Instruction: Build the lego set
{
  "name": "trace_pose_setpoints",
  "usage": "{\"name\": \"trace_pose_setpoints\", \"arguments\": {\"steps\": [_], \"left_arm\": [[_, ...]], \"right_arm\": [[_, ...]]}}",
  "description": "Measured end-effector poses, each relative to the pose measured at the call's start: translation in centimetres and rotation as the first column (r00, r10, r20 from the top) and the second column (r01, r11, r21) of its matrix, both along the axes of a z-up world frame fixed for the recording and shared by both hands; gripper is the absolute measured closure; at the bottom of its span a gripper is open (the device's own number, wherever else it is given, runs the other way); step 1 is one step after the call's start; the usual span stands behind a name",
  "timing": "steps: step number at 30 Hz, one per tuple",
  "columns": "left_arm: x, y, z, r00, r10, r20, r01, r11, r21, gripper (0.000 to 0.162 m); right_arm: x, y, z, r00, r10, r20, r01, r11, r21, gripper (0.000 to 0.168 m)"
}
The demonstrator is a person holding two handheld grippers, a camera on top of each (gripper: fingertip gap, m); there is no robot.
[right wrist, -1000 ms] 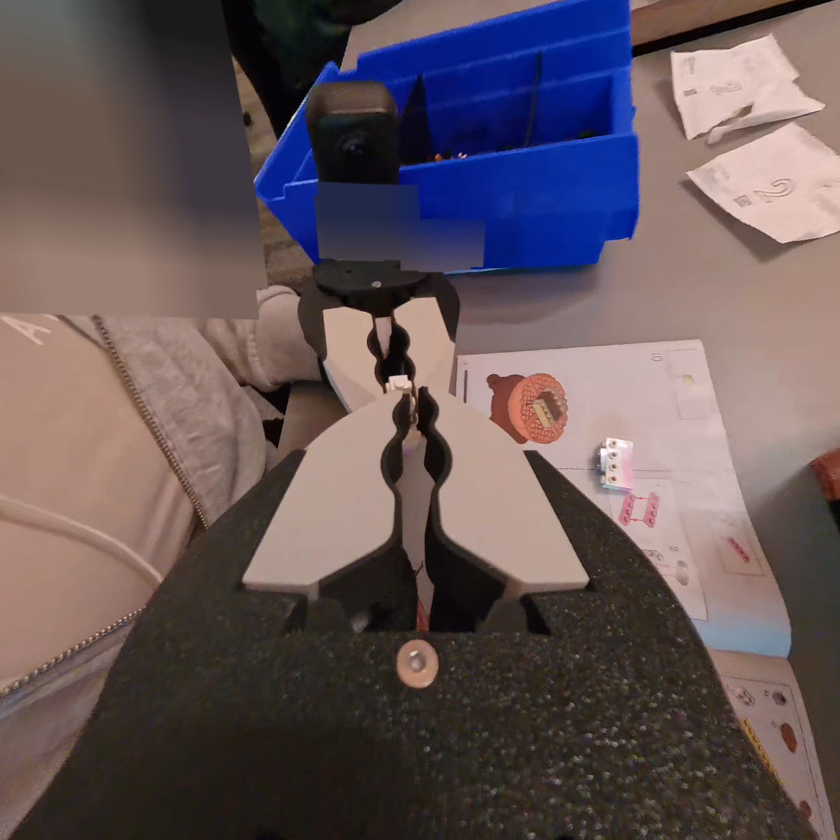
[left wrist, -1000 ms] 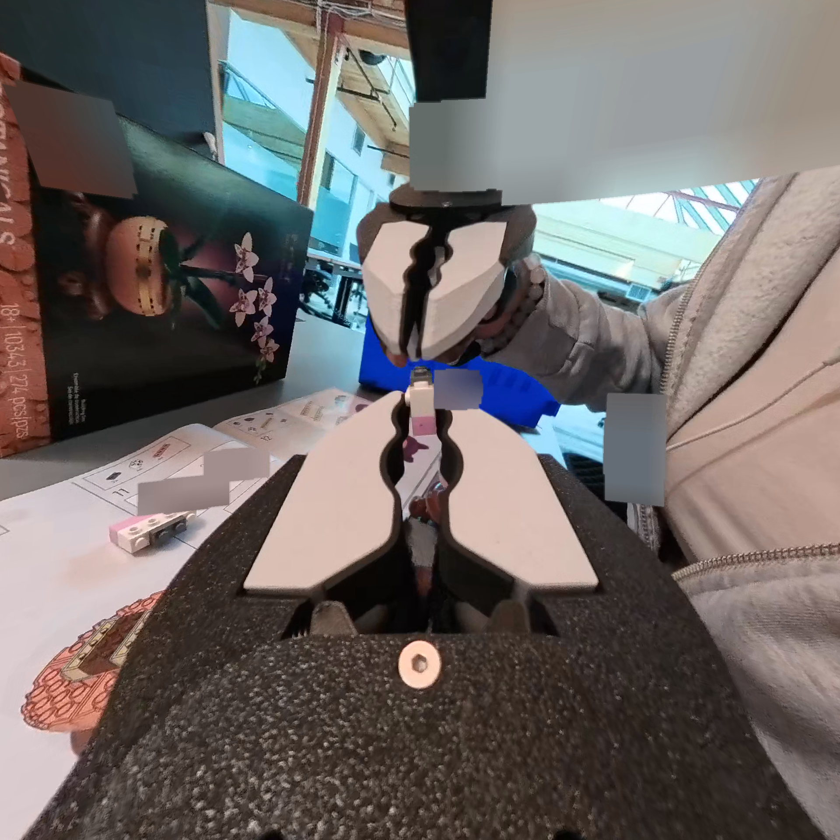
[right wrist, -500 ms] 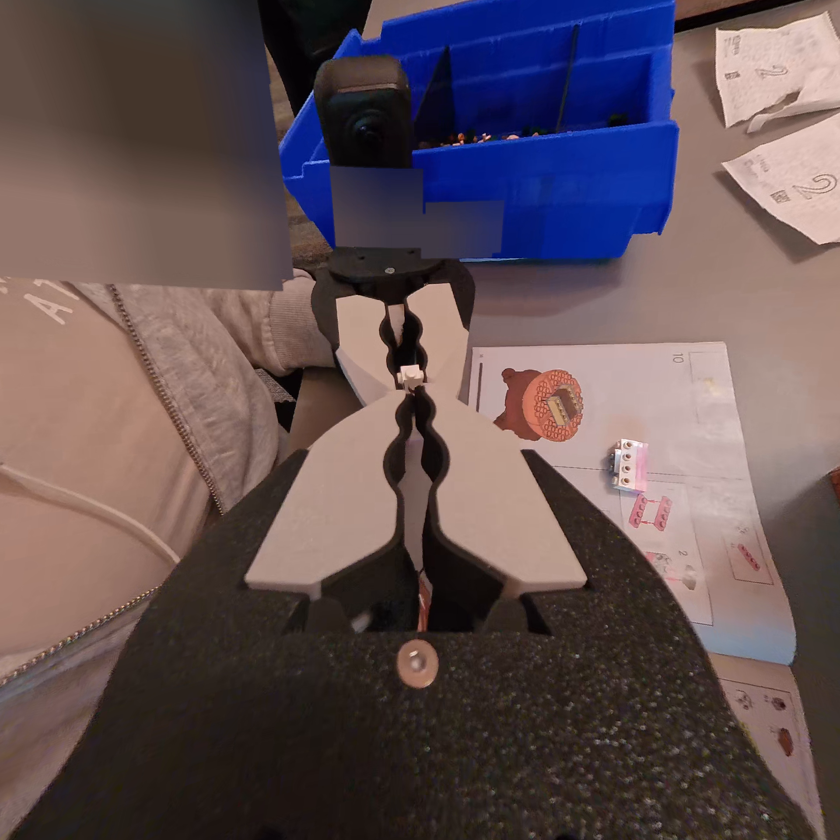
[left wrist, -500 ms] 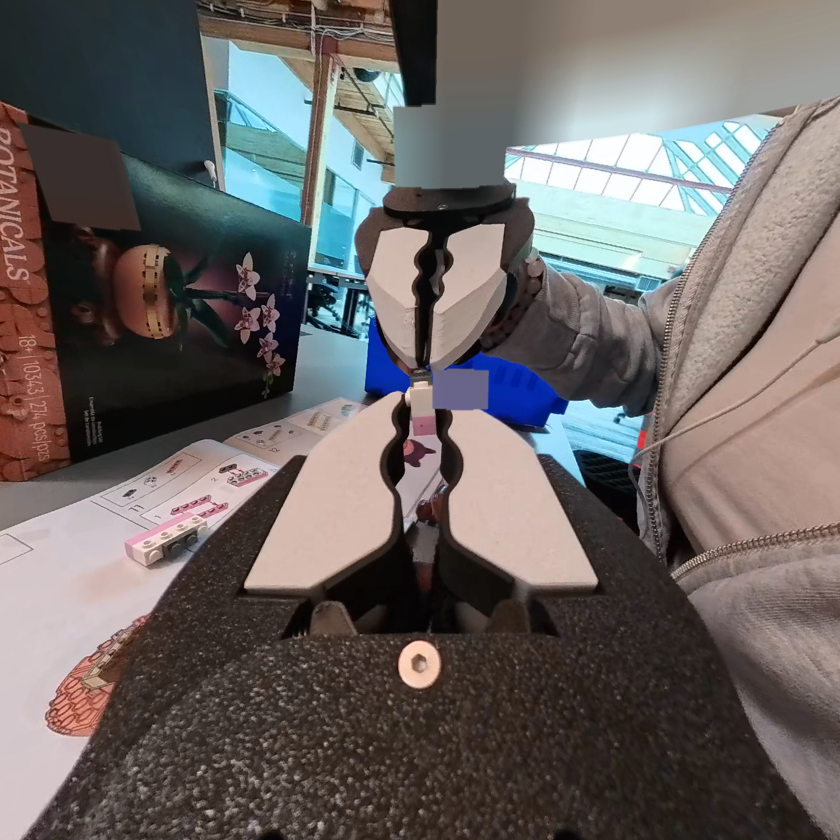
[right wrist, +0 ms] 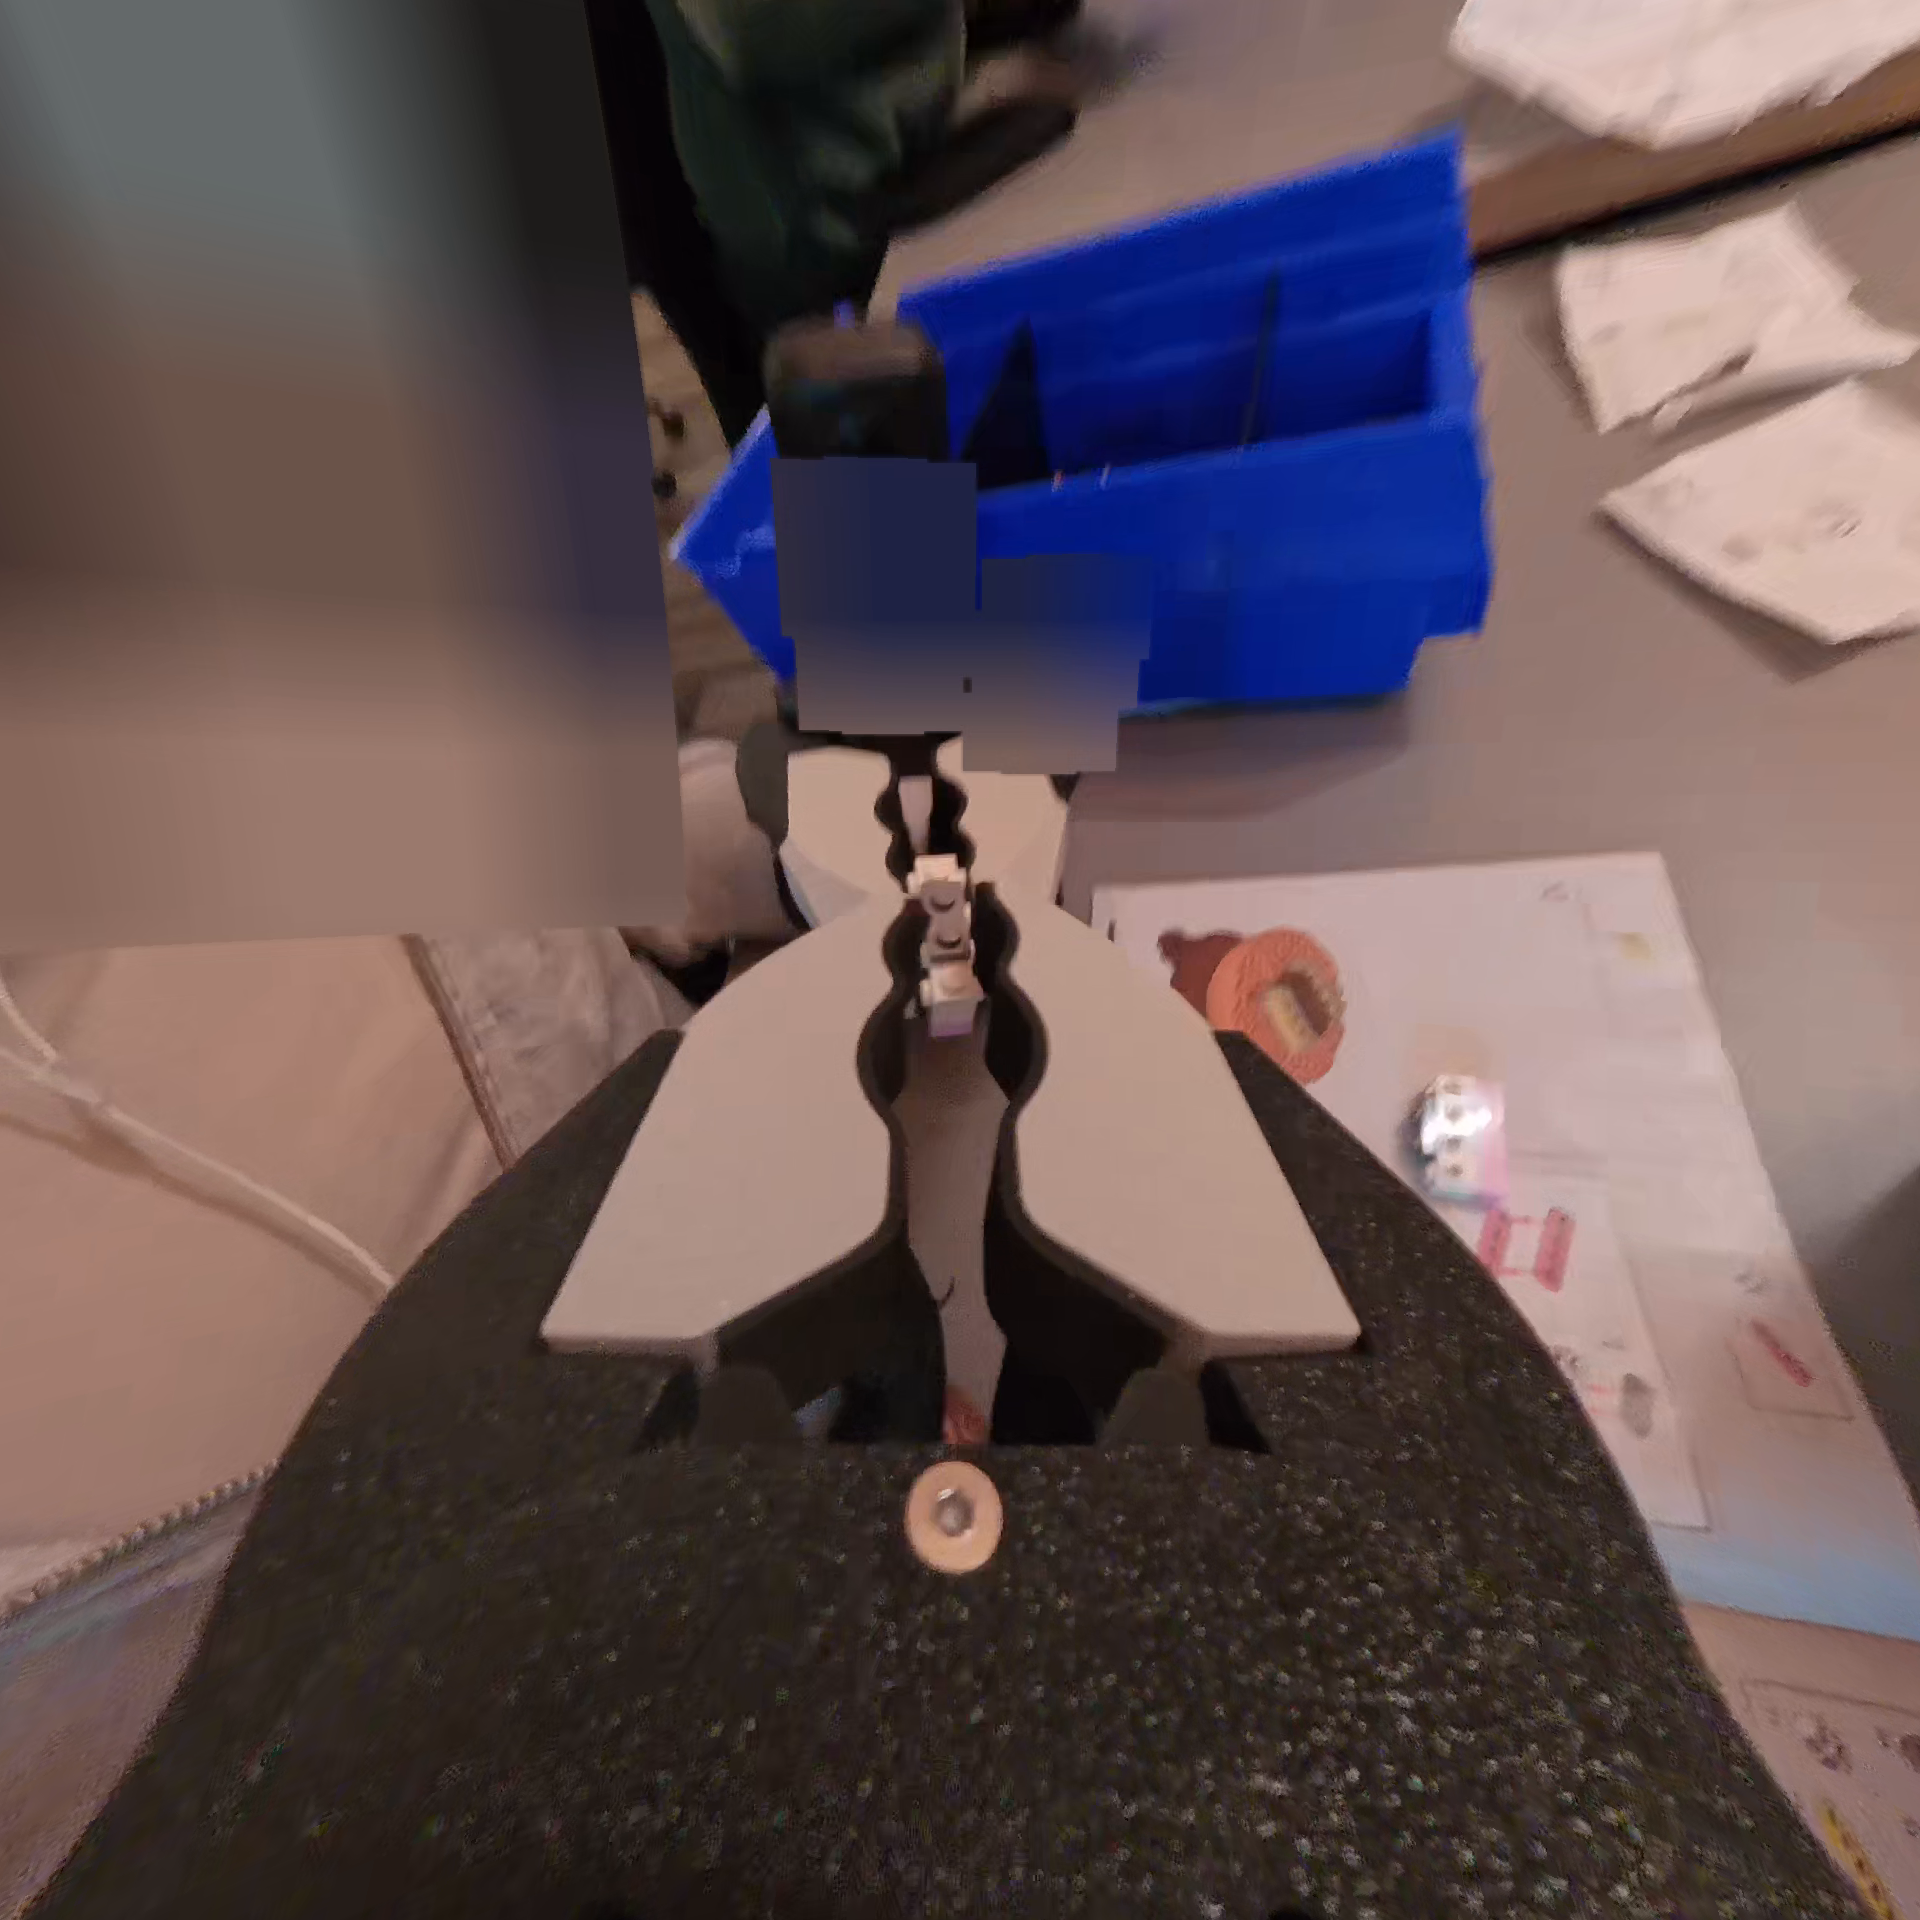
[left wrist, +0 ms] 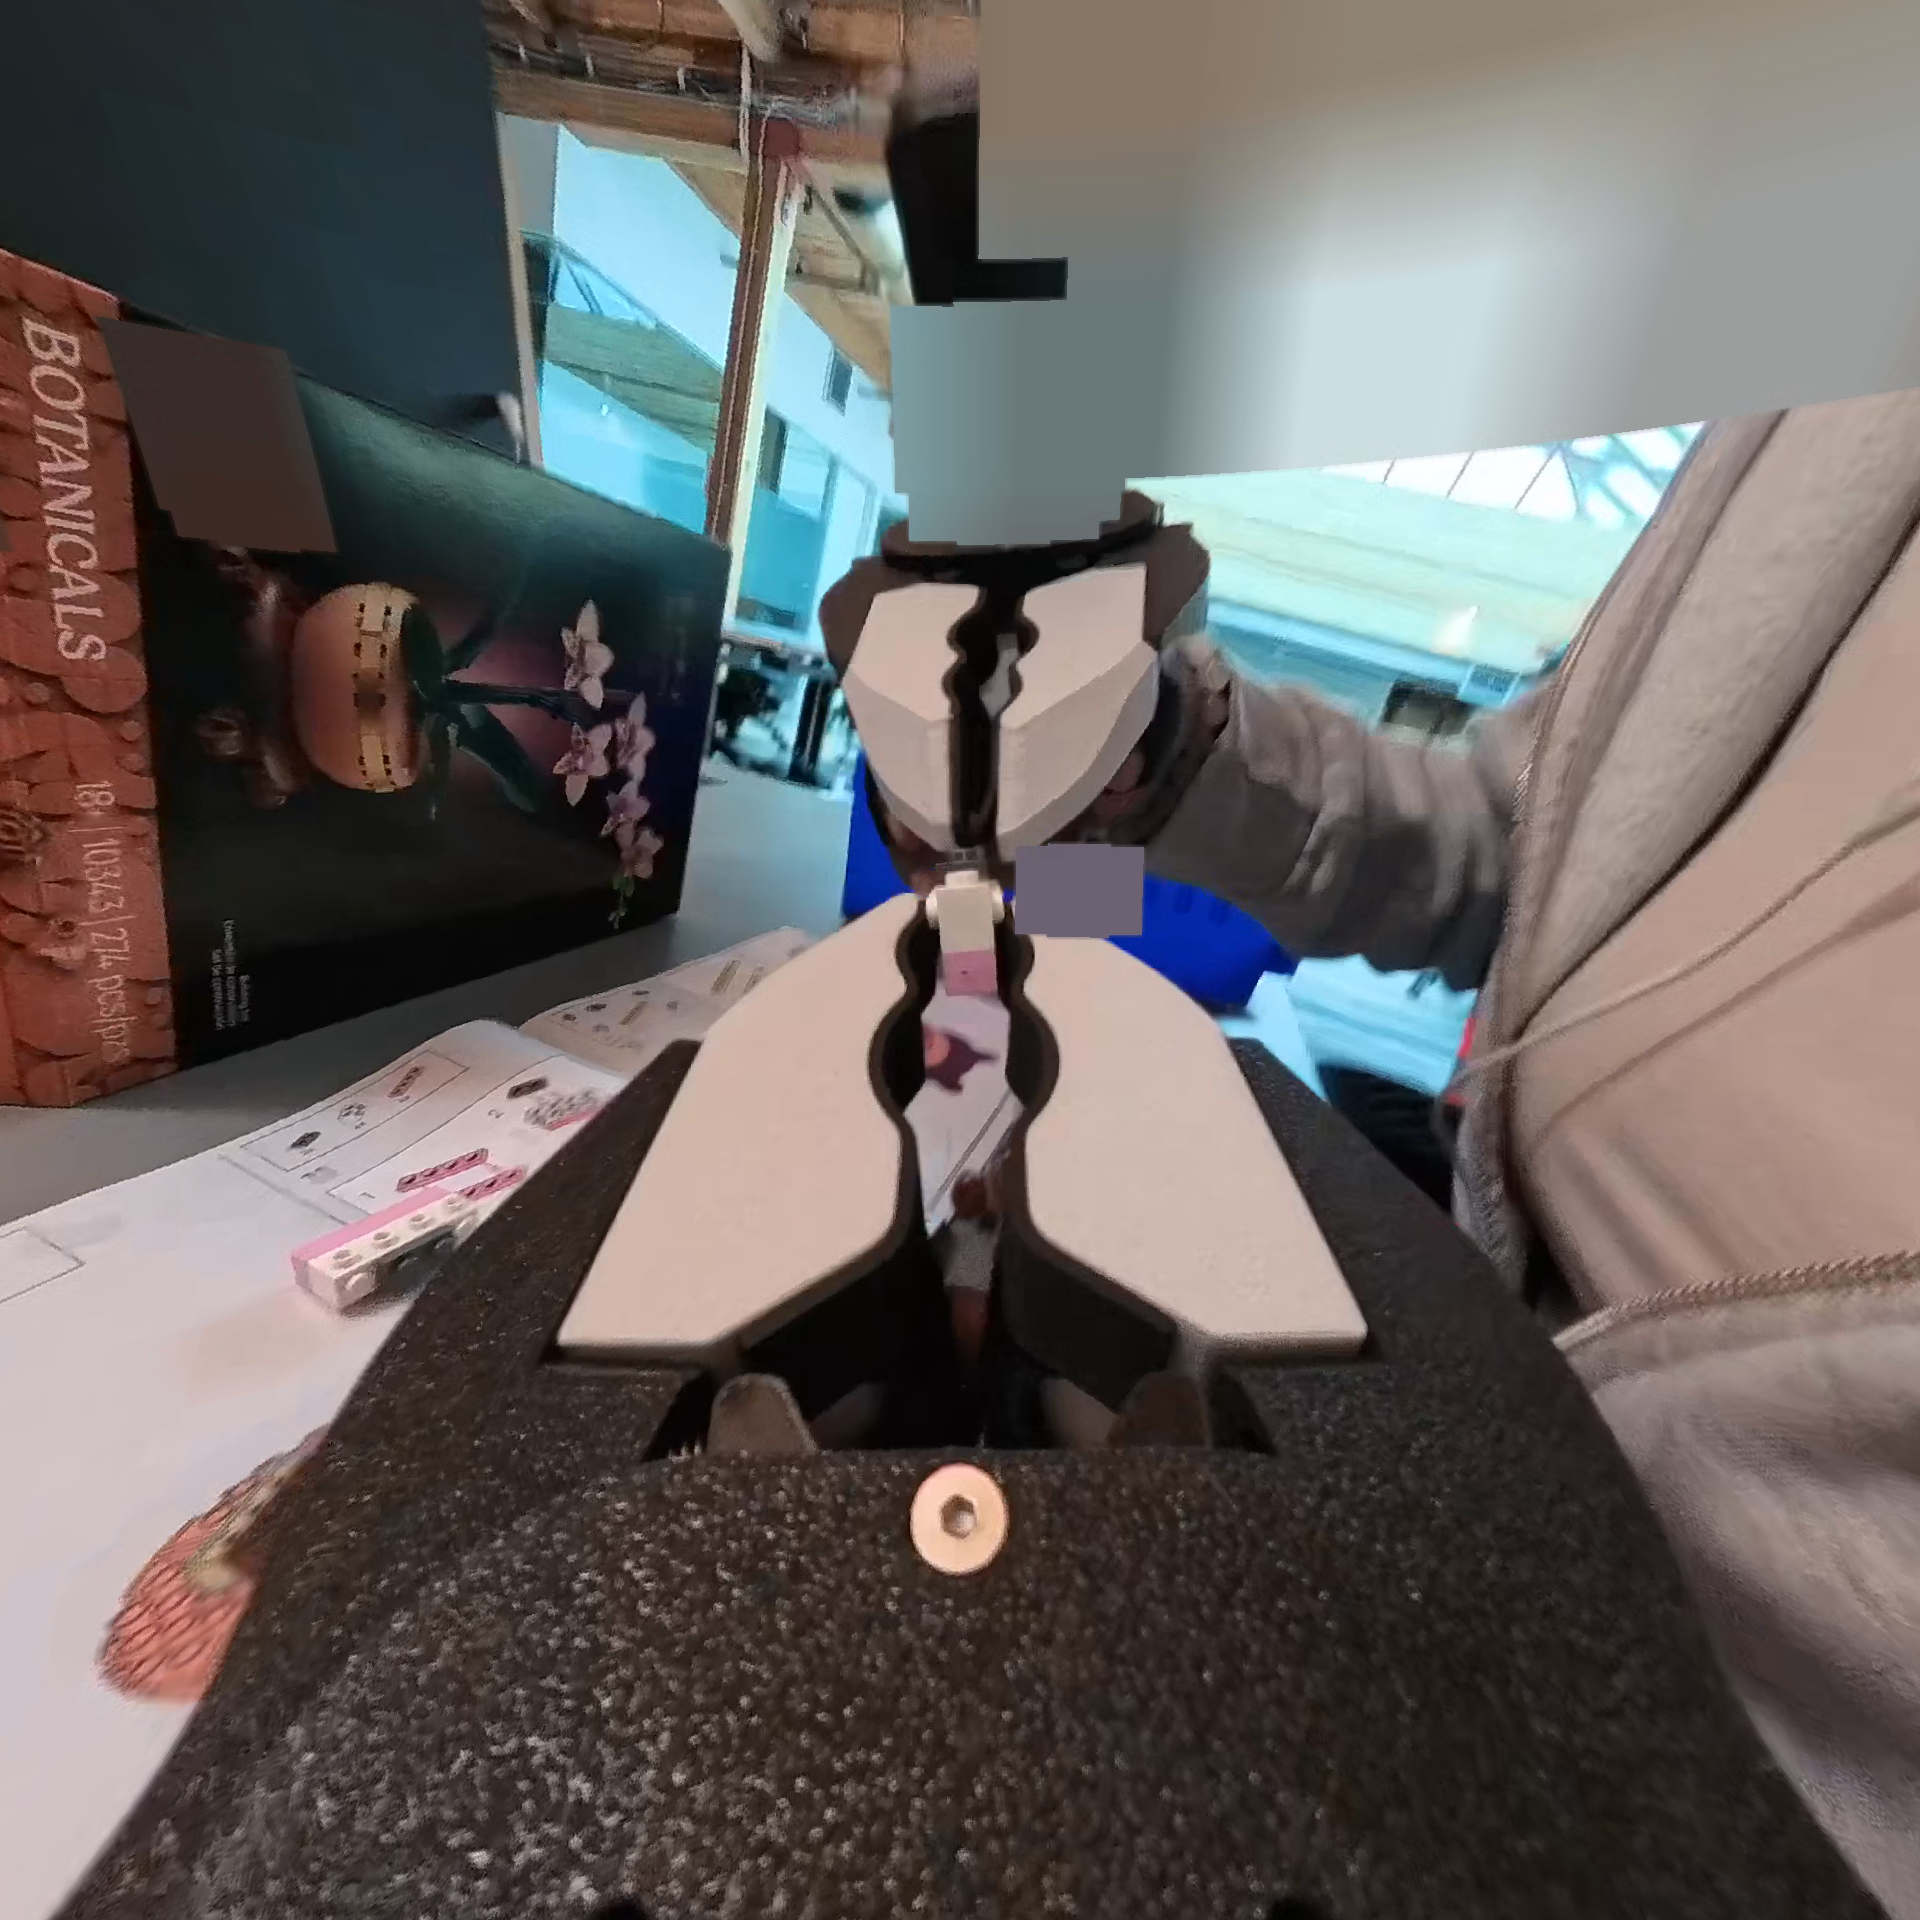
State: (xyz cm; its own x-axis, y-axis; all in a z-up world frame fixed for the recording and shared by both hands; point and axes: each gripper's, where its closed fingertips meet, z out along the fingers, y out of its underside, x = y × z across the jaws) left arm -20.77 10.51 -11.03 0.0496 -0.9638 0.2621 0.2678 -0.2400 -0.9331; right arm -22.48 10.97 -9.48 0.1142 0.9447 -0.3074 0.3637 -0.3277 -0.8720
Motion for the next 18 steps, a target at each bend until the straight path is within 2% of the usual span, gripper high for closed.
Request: {"name": "trace_pose_setpoints", "arguments": {"steps": [2, 3, 5, 7, 10, 12, 14, 16, 18], "left_arm": [[-0.4, 0.4, 0.4, 0.999, -0.010, 0.047, 0.013, 0.998, -0.060, 0.152], [-0.6, 0.7, 0.3, 0.997, -0.012, 0.070, 0.019, 0.995, -0.099, 0.152], [-1.4, 1.4, 0.7, 0.988, -0.013, 0.153, 0.045, 0.977, -0.207, 0.152], [-1.8, 1.8, 1.1, 0.977, -0.022, 0.211, 0.084, 0.953, -0.290, 0.152], [-1.6, 1.7, 1.5, 0.970, -0.044, 0.240, 0.133, 0.920, -0.369, 0.152], [-1.1, 1.5, 2.0, 0.964, -0.059, 0.261, 0.164, 0.900, -0.404, 0.152], [-0.5, 1.1, 2.3, 0.967, -0.072, 0.246, 0.173, 0.893, -0.417, 0.152], [0.0, 0.8, 2.5, 0.970, -0.085, 0.229, 0.177, 0.891, -0.419, 0.152], [0.4, 0.4, 2.9, 0.967, -0.099, 0.237, 0.196, 0.881, -0.431, 0.152]], "right_arm": [[0.4, 1.2, 1.9, 0.993, -0.054, -0.108, 0.056, 0.998, 0.020, 0.152], [0.6, 1.2, 2.0, 0.993, -0.046, -0.113, 0.053, 0.997, 0.060, 0.146], [0.7, 0.8, 0.6, 1.000, -0.006, -0.025, 0.011, 0.974, 0.226, 0.123], [0.4, 0.2, -0.6, 0.999, 0.021, 0.047, -0.038, 0.911, 0.410, 0.119], [-0.3, 0.7, -0.6, 0.997, -0.009, 0.078, -0.046, 0.733, 0.678, 0.124], [-0.8, 0.8, -0.3, 0.996, -0.010, 0.083, -0.059, 0.620, 0.782, 0.126], [-1.3, 0.8, -0.2, 0.997, 0.000, 0.077, -0.063, 0.578, 0.814, 0.128], [-1.3, 0.8, 0.3, 0.999, 0.008, 0.040, -0.038, 0.543, 0.839, 0.138], [-0.9, 0.7, 0.8, 1.000, 0.017, 0.018, -0.025, 0.538, 0.842, 0.144]]}}
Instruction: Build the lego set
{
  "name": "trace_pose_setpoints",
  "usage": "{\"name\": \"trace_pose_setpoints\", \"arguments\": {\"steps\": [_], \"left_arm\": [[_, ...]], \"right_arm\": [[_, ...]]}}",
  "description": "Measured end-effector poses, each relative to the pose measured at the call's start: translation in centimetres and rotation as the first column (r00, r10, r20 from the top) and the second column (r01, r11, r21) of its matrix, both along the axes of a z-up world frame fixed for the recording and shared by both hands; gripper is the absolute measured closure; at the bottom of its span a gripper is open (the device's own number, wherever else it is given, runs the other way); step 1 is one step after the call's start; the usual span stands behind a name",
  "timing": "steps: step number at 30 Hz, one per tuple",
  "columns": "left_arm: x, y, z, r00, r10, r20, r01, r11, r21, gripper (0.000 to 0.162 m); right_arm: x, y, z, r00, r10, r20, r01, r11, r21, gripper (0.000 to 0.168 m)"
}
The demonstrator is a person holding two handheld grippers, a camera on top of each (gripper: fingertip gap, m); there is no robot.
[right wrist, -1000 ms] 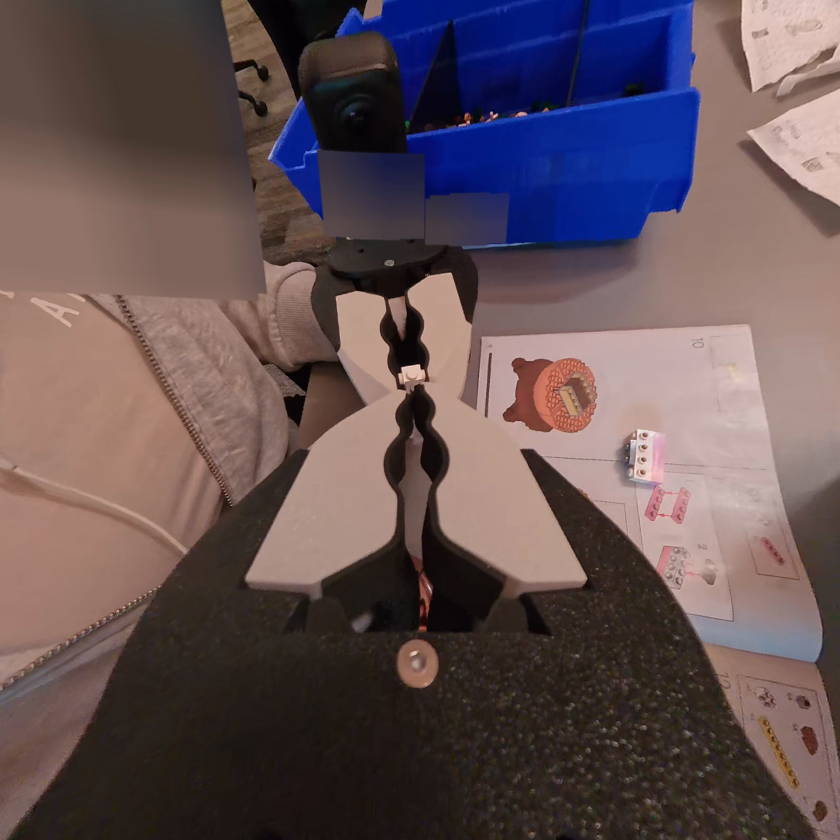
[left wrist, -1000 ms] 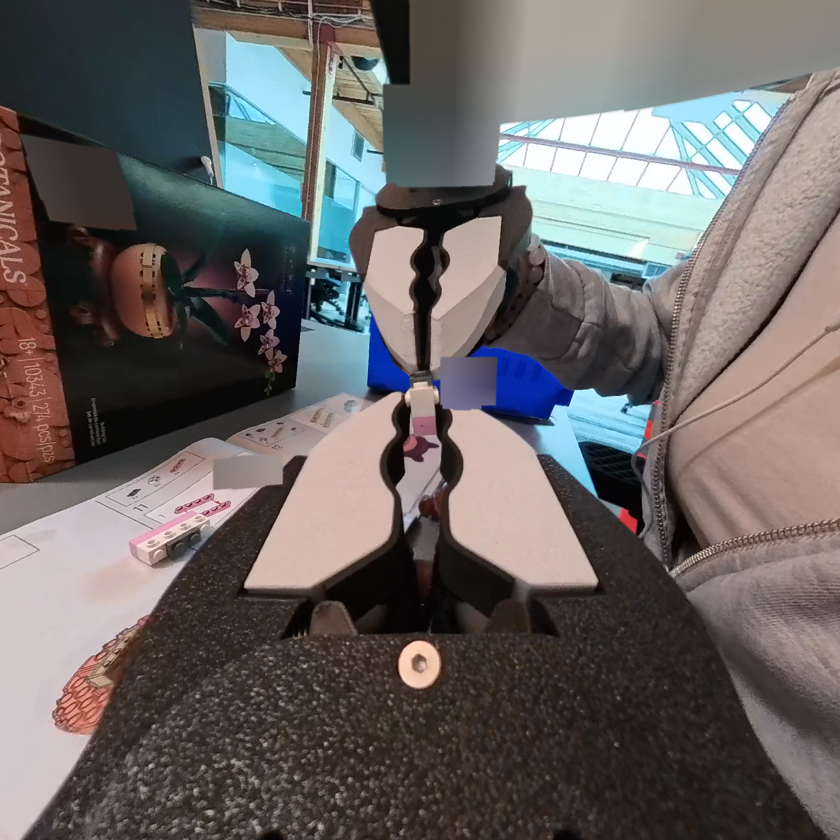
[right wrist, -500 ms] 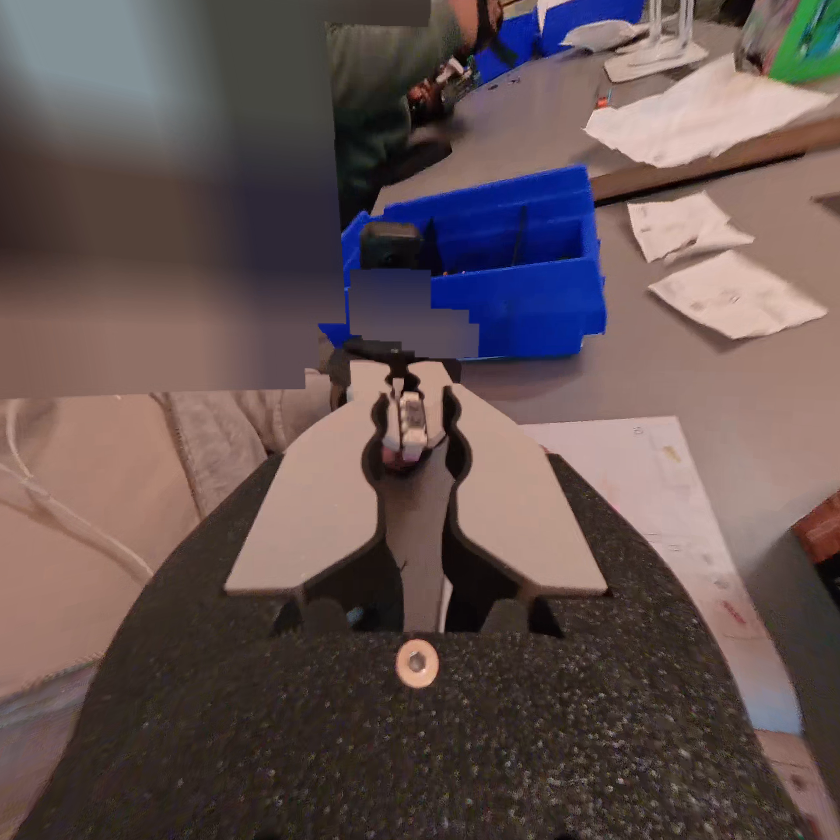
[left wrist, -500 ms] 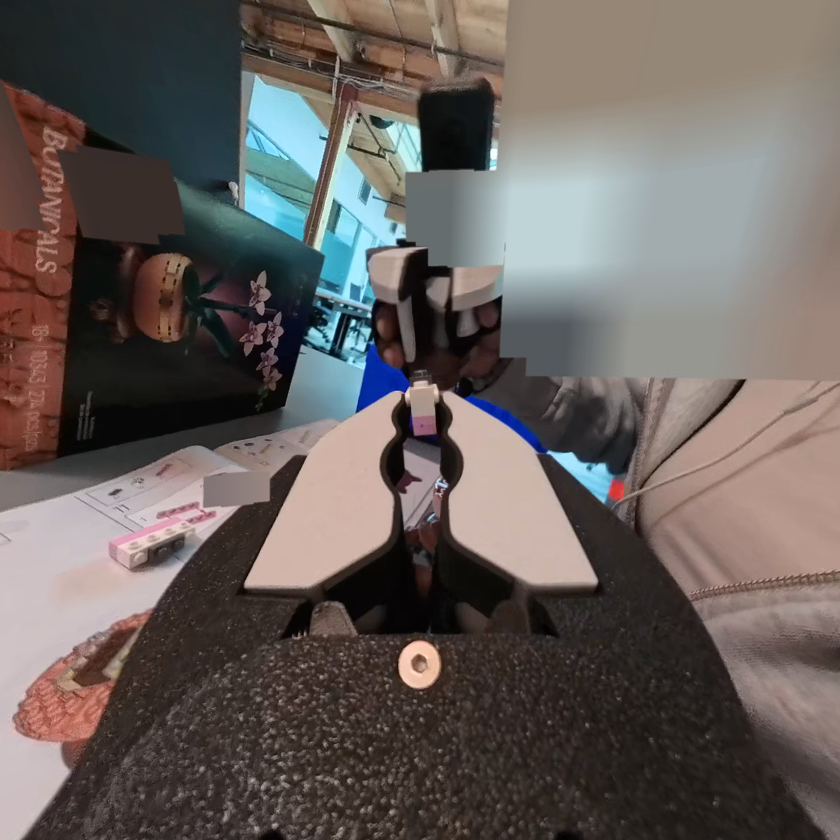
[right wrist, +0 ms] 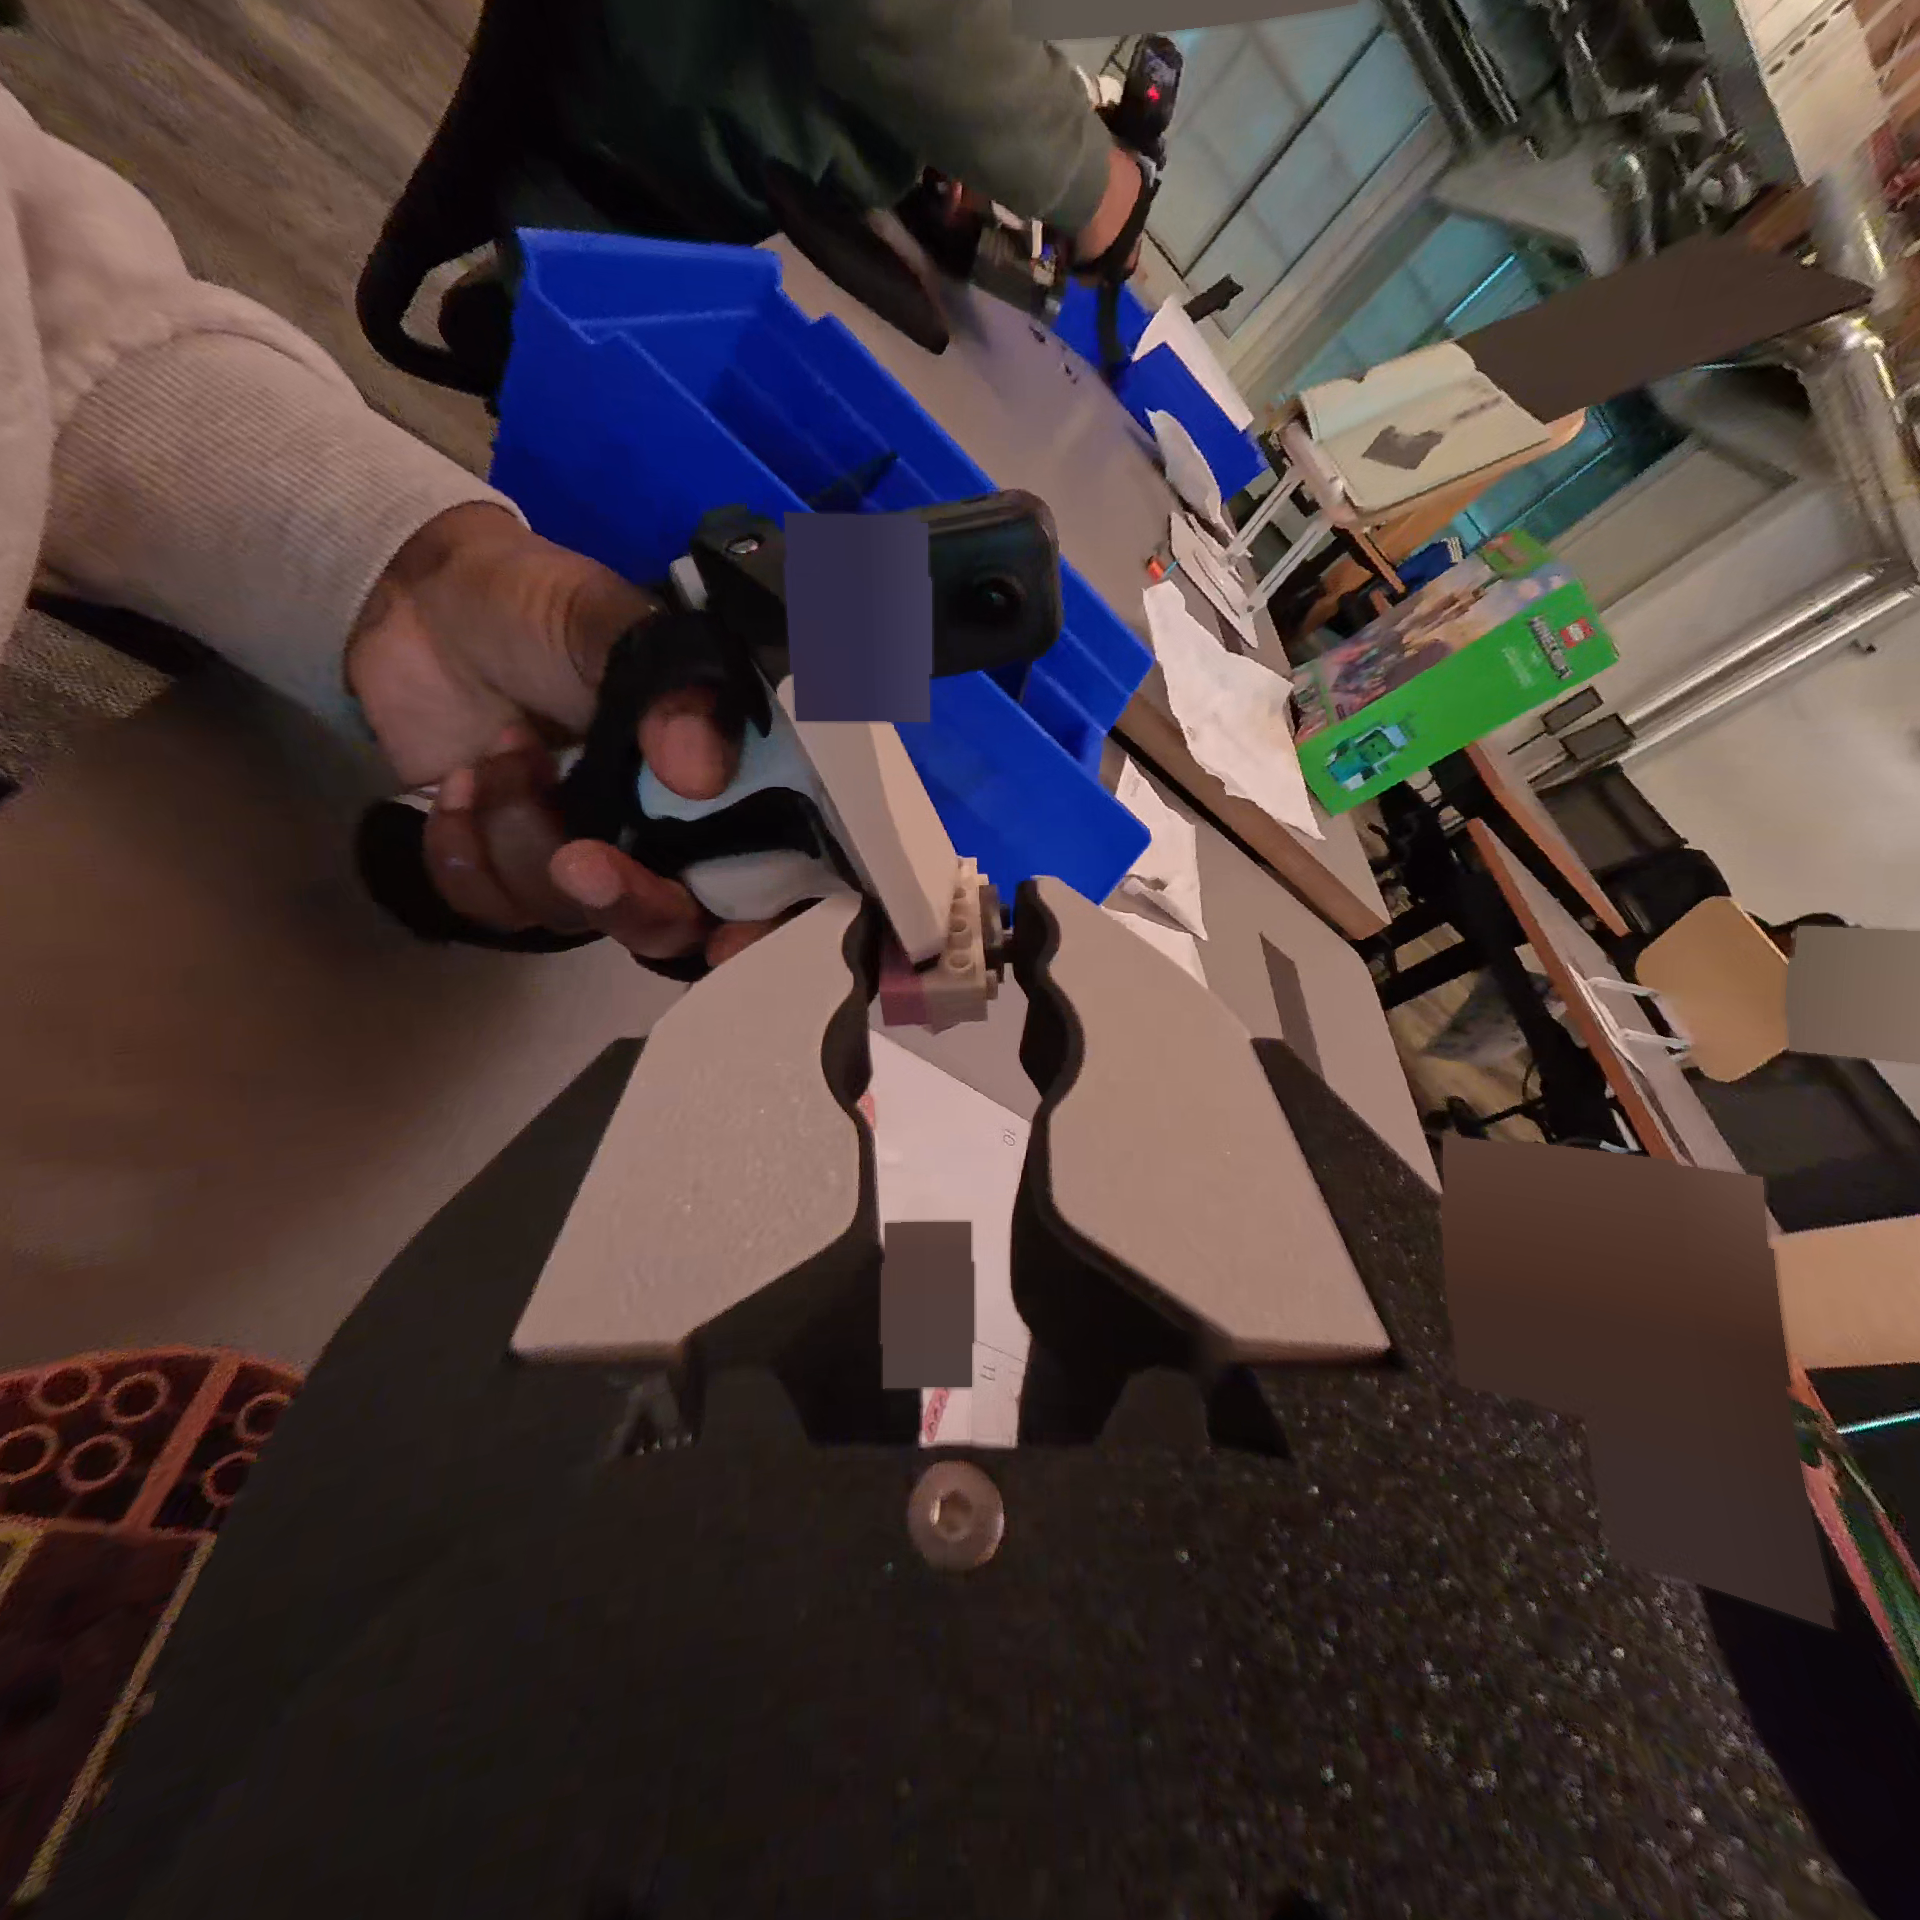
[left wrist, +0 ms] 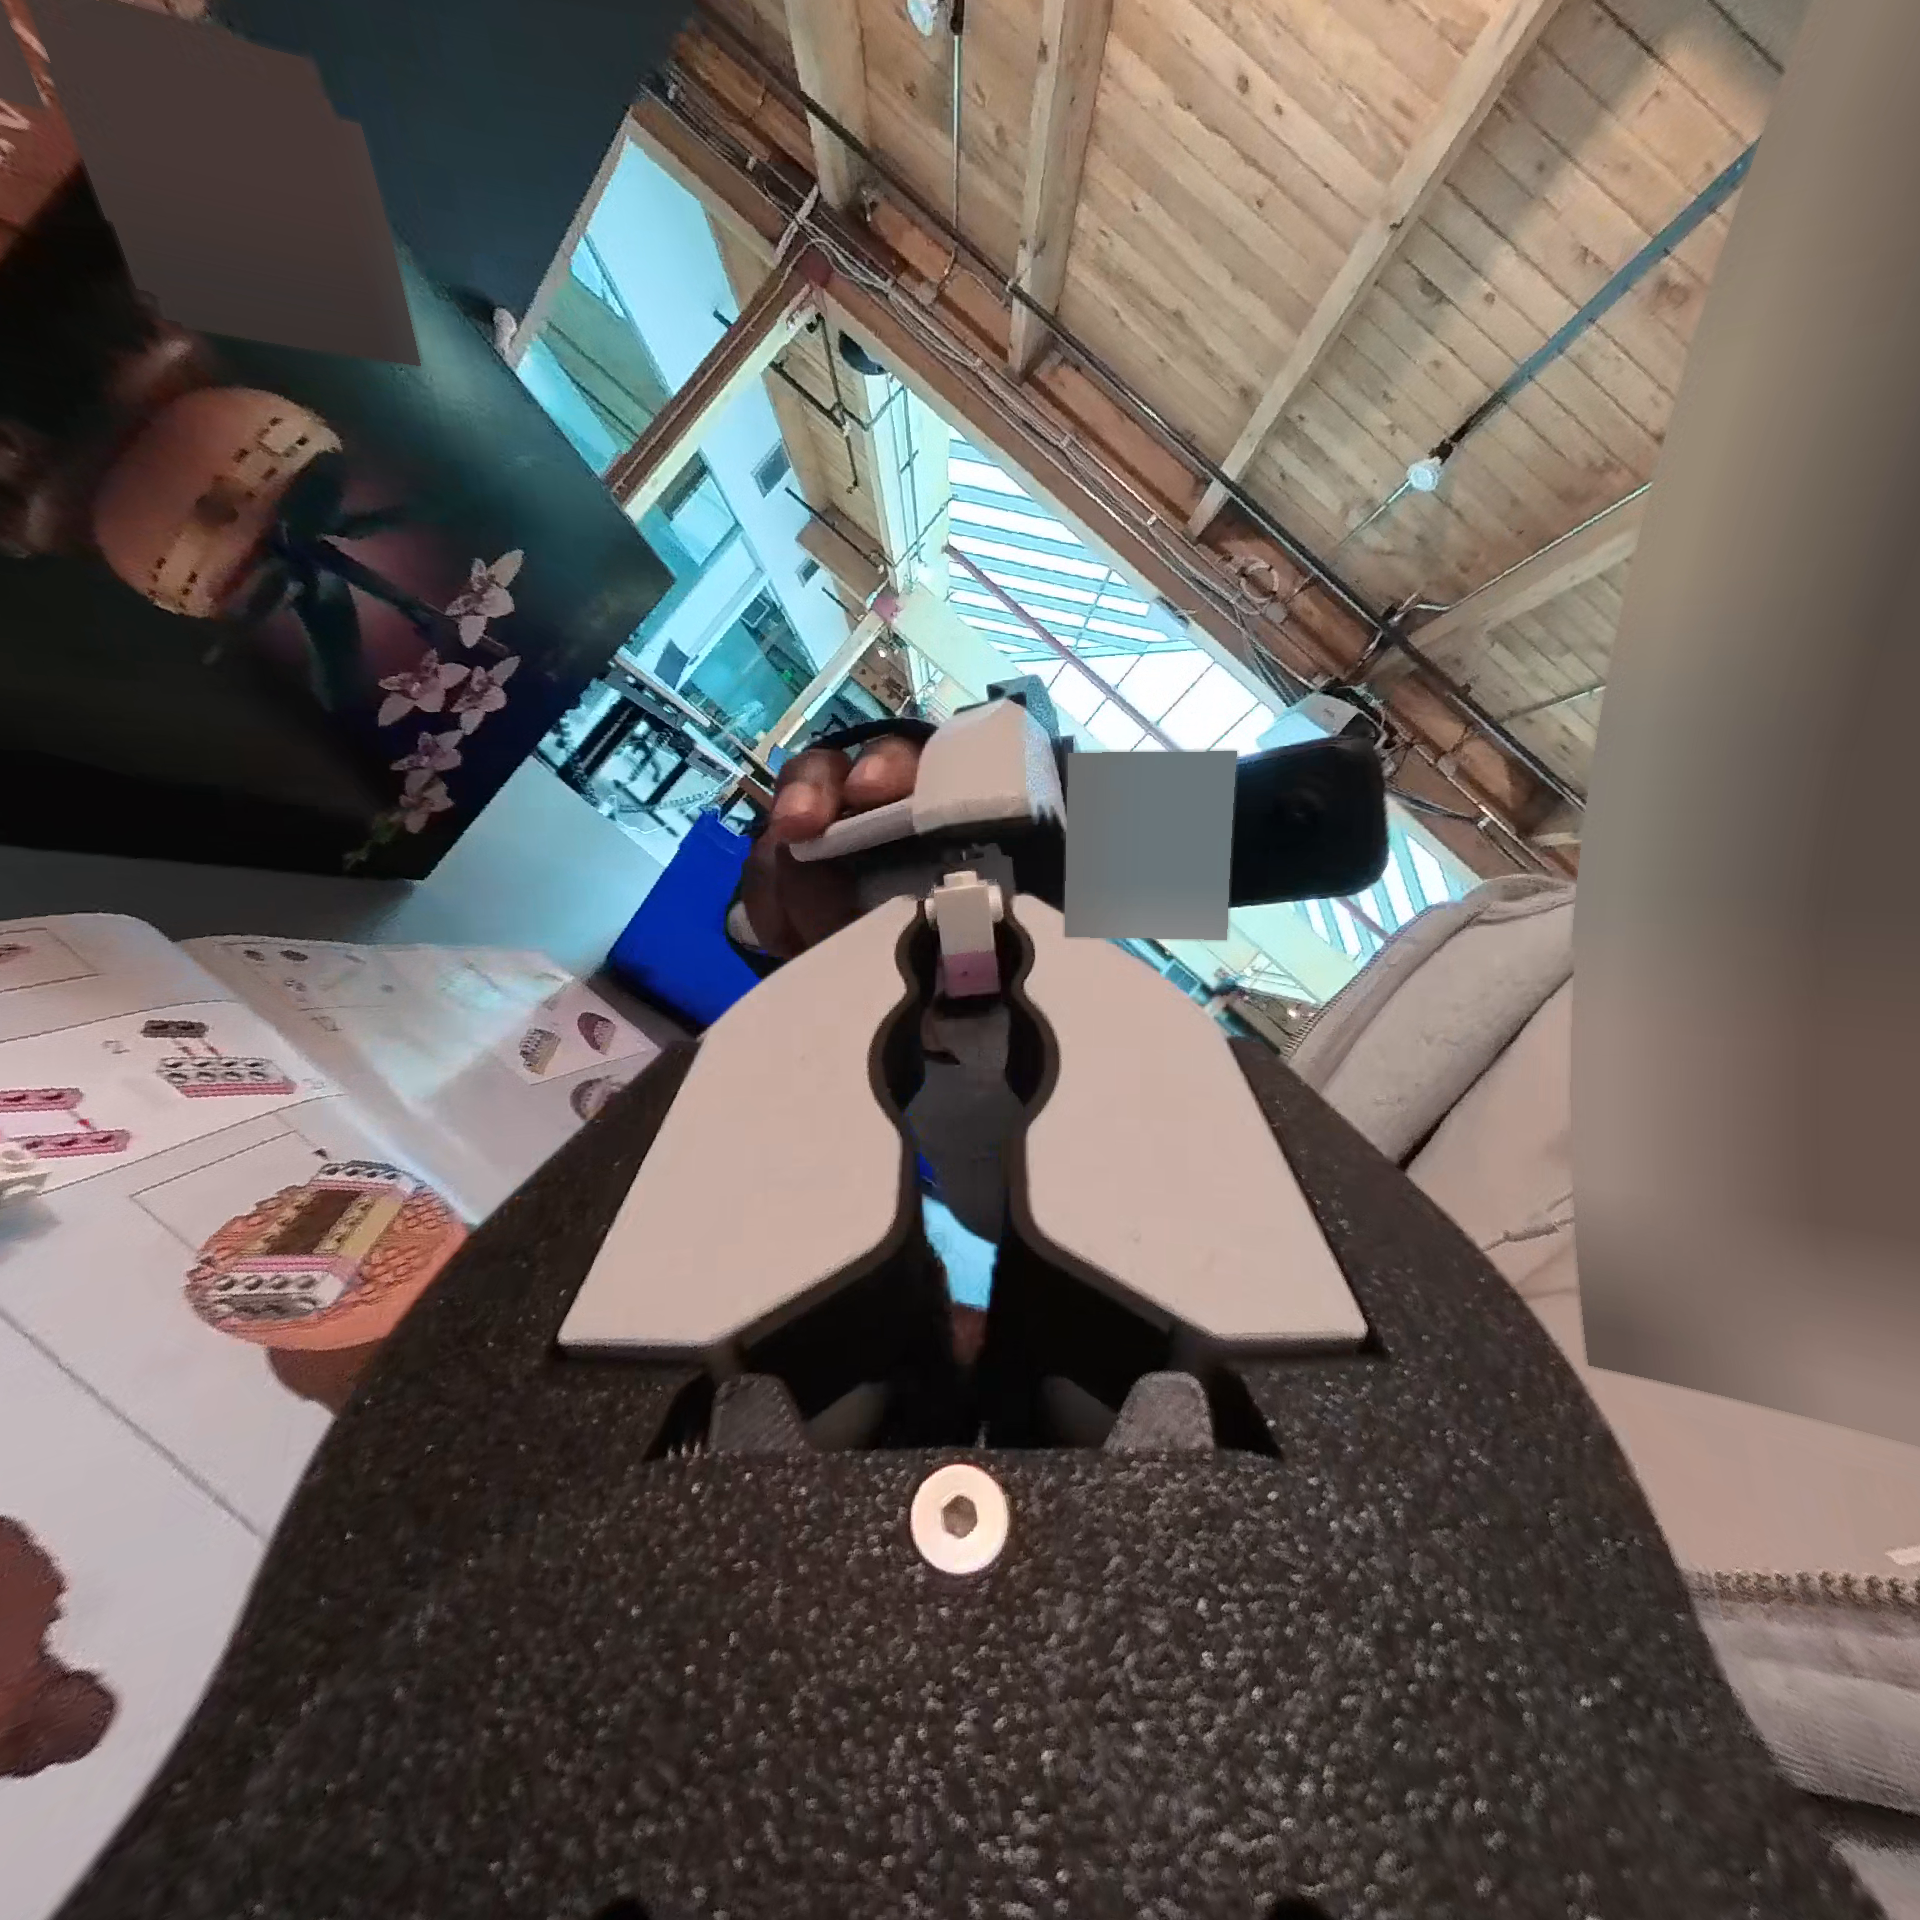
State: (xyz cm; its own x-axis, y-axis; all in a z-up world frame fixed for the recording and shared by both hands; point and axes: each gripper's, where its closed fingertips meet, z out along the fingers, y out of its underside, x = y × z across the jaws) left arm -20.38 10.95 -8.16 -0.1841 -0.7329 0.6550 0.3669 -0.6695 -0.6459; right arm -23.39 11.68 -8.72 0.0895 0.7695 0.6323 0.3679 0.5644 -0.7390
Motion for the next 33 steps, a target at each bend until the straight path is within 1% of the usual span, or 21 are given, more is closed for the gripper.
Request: {"name": "trace_pose_setpoints", "arguments": {"steps": [3, 9, 12, 15, 17, 18, 20, 24, 25, 27, 32, 33], "left_arm": [[0.7, -0.5, 0.3, 1.000, -0.022, -0.009, 0.022, 1.000, -0.022, 0.152], [2.0, -1.1, 0.6, 0.997, -0.033, -0.067, 0.030, 0.999, -0.039, 0.152], [2.5, -1.5, 0.3, 0.996, -0.036, -0.086, 0.033, 0.999, -0.040, 0.152], [2.8, -2.3, 0.5, 0.996, -0.051, -0.078, 0.049, 0.998, -0.027, 0.151], [3.2, -2.5, 0.6, 0.993, -0.053, -0.105, 0.053, 0.999, -0.006, 0.151], [3.3, -2.6, 0.5, 0.990, -0.053, -0.131, 0.055, 0.998, 0.008, 0.150], [3.5, -2.5, 0.1, 0.981, -0.042, -0.192, 0.048, 0.998, 0.029, 0.139], [3.3, -2.1, -1.2, 0.950, 0.006, -0.313, 0.023, 0.996, 0.087, 0.127], [3.2, -2.2, -1.4, 0.945, 0.003, -0.328, 0.033, 0.994, 0.102, 0.127], [3.4, -2.8, -1.3, 0.942, -0.034, -0.333, 0.076, 0.991, 0.114, 0.137], [3.6, -3.0, -1.0, 0.948, -0.054, -0.314, 0.088, 0.992, 0.095, 0.148], [3.6, -3.1, -1.1, 0.949, -0.062, -0.311, 0.094, 0.991, 0.091, 0.149]], "right_arm": [[0.7, -0.4, 0.3, 0.999, 0.016, -0.028, -0.017, 0.999, -0.028, 0.145], [2.0, -1.0, 0.6, 0.999, -0.013, -0.050, 0.009, 0.997, -0.082, 0.145], [2.4, -1.5, 0.3, 0.999, -0.029, -0.023, 0.028, 0.997, -0.070, 0.146], [2.8, -2.1, 0.6, 0.998, -0.030, -0.050, 0.027, 0.998, -0.054, 0.146], [3.2, -2.3, 0.7, 0.996, -0.036, -0.080, 0.031, 0.998, -0.060, 0.146], [3.3, -2.5, 0.6, 0.995, -0.033, -0.097, 0.025, 0.997, -0.076, 0.146], [3.4, -2.7, 0.6, 0.991, -0.035, -0.127, 0.022, 0.994, -0.103, 0.146], [3.5, -2.7, -0.5, 0.994, -0.062, -0.092, 0.053, 0.993, -0.103, 0.146], [3.4, -2.8, -0.7, 0.994, -0.060, -0.090, 0.050, 0.993, -0.107, 0.146], [3.5, -3.0, -0.8, 0.992, -0.046, -0.115, 0.032, 0.992, -0.123, 0.146], [3.6, -3.1, -0.7, 0.991, -0.019, -0.129, 0.002, 0.991, -0.135, 0.146], [3.6, -3.2, -0.8, 0.992, -0.019, -0.121, 0.003, 0.991, -0.133, 0.146]]}}
